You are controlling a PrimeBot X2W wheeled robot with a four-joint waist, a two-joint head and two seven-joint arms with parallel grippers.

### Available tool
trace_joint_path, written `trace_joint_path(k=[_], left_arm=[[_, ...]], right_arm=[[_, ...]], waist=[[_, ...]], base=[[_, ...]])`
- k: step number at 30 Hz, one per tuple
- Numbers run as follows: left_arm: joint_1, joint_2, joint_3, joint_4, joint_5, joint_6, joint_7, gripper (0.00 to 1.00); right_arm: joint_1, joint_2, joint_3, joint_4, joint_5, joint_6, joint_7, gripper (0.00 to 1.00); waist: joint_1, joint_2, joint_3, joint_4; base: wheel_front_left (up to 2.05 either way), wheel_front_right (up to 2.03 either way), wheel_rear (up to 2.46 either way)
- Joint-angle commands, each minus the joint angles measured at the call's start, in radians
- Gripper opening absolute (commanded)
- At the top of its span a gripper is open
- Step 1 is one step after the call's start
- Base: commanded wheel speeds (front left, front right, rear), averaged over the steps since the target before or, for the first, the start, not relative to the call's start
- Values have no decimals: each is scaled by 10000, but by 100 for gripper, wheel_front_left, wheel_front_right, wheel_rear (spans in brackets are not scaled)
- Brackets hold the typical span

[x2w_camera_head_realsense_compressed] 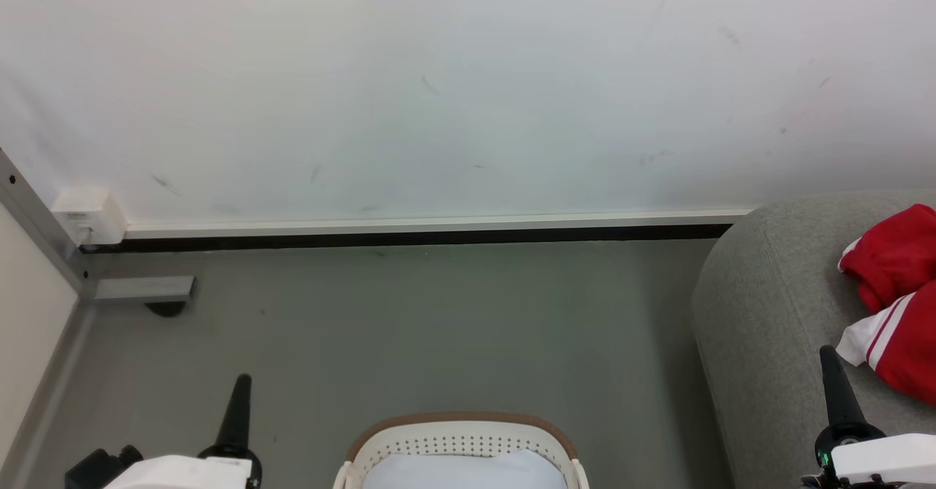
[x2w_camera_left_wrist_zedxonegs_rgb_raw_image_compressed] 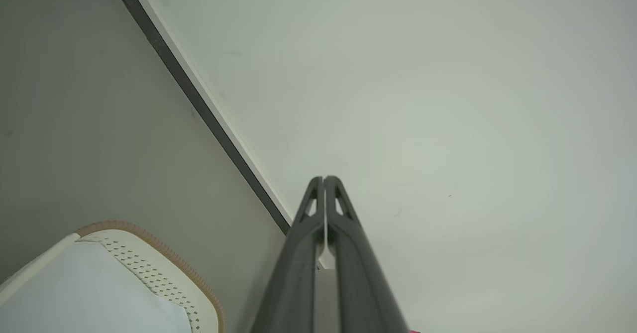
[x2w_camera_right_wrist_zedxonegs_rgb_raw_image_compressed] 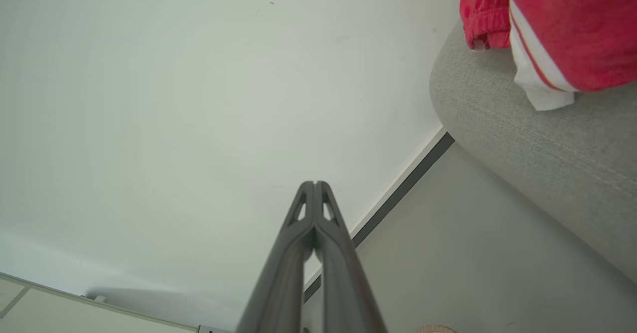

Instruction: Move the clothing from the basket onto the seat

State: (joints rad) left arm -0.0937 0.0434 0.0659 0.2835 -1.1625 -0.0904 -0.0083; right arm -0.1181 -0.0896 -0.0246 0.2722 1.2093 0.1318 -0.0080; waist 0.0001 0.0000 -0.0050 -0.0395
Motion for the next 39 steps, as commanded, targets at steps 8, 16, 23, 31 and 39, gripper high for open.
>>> trace_joint_path(k=[8,16,23,31,39], left_arm=[[-197,82,147,-164,-994,-125,271,0],[-215,88,217,-203,-1672,-190,459,0],[-227,93,281,-236,-2245,-242,623,0],[-235,97,351,-262,-2853,-285,798,0],[-246,99,414,-288,-3430,-335,963,0]], right_arm=[[-24,69,-237,-144,883,-13,280,0],[-9,118,-376,-162,1496,-14,461,0],[5,173,-483,-176,2012,-15,606,0],[20,237,-615,-199,2543,-16,797,0],[36,300,-721,-221,3037,-18,947,0]], waist=[[-1,0,9,59],[-1,0,17,114],[-1,0,24,163],[-1,0,32,217],[-1,0,40,273]], base=[[0,0,0],[0,0,0],[0,0,0],[0,0,0],[0,0,0]])
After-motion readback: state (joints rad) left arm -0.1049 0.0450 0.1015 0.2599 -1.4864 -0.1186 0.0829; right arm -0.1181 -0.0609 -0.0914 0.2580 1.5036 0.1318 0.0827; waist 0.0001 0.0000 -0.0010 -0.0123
